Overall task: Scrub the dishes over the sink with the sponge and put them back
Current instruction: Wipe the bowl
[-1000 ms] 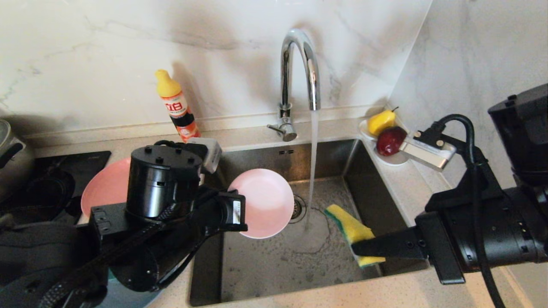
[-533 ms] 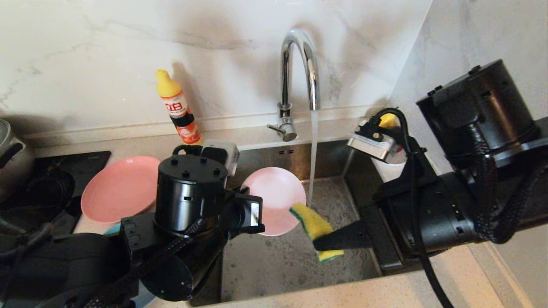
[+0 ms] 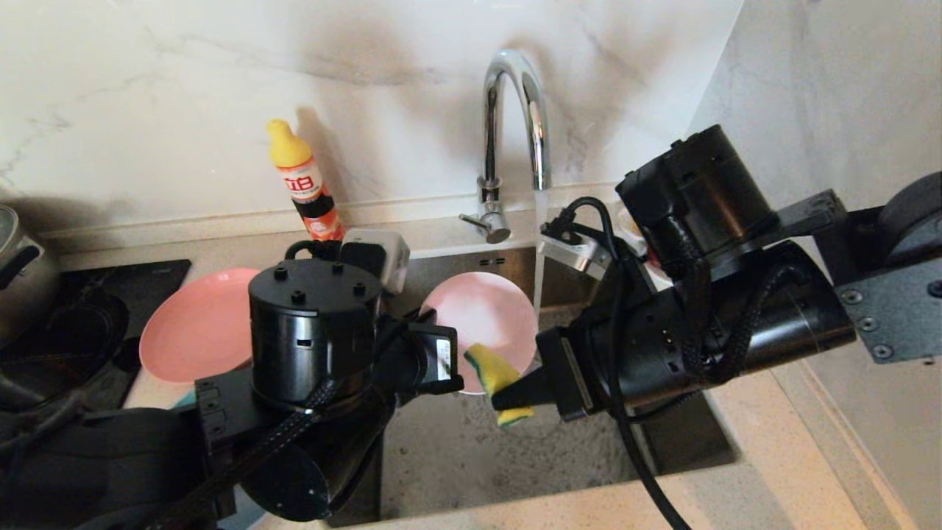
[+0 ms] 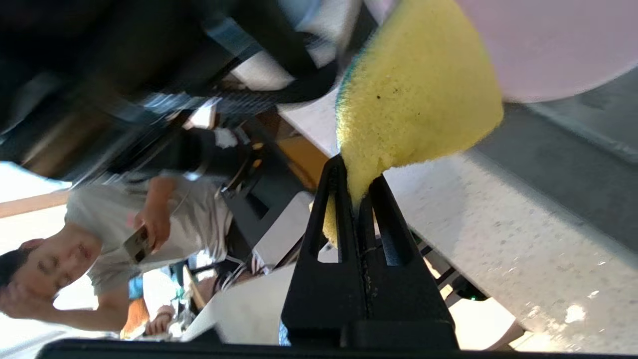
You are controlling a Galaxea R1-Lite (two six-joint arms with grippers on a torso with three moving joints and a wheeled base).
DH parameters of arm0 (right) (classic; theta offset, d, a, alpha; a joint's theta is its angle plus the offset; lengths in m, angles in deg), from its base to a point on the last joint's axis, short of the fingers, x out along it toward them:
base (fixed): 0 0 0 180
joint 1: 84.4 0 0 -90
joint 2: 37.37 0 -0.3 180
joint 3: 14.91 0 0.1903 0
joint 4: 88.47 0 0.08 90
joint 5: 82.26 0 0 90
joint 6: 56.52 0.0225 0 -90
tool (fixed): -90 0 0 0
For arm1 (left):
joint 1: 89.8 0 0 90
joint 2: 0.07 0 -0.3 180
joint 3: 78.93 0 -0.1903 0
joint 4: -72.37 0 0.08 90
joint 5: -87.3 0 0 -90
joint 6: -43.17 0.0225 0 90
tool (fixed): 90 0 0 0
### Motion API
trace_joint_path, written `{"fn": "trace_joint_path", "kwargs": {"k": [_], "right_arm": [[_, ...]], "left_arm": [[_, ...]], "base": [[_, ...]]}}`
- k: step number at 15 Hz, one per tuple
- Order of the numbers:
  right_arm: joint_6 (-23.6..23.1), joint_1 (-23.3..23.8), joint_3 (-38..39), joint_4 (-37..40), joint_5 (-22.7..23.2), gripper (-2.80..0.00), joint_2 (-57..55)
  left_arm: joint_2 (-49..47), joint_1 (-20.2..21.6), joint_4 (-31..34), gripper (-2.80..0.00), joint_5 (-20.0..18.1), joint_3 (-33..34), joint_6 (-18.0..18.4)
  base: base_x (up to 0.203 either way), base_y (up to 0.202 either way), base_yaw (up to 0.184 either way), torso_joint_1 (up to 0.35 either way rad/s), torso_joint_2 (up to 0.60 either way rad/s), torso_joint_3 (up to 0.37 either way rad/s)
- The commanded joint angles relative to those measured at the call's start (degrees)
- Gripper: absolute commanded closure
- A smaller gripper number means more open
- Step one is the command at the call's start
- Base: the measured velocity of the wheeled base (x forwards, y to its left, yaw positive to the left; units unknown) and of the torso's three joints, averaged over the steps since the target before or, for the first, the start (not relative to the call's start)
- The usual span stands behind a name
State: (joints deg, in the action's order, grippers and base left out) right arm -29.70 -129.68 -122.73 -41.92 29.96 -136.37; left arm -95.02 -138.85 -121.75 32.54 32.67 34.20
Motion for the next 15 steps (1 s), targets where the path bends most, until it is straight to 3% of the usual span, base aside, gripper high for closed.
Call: {"fn": "trace_joint_path", "kwargs": {"k": [1, 15], "right_arm": [[0.16, 0.86, -0.61, 0.12, -0.1, 0.0, -2.25], [2.53, 2.47, -9.97, -0.04, -0.12, 0.0, -9.18]], "left_arm": [[0.99, 0.01, -0.22, 0.0, 0.18, 0.39, -0.21], [2.79, -2.8, -2.36, 0.0, -0.61, 5.22, -0.08]], "base": [[0.0, 0.0, 0.0, 0.0, 0.0, 0.0], [0.0, 0.0, 0.0, 0.0, 0.0, 0.0]]}}
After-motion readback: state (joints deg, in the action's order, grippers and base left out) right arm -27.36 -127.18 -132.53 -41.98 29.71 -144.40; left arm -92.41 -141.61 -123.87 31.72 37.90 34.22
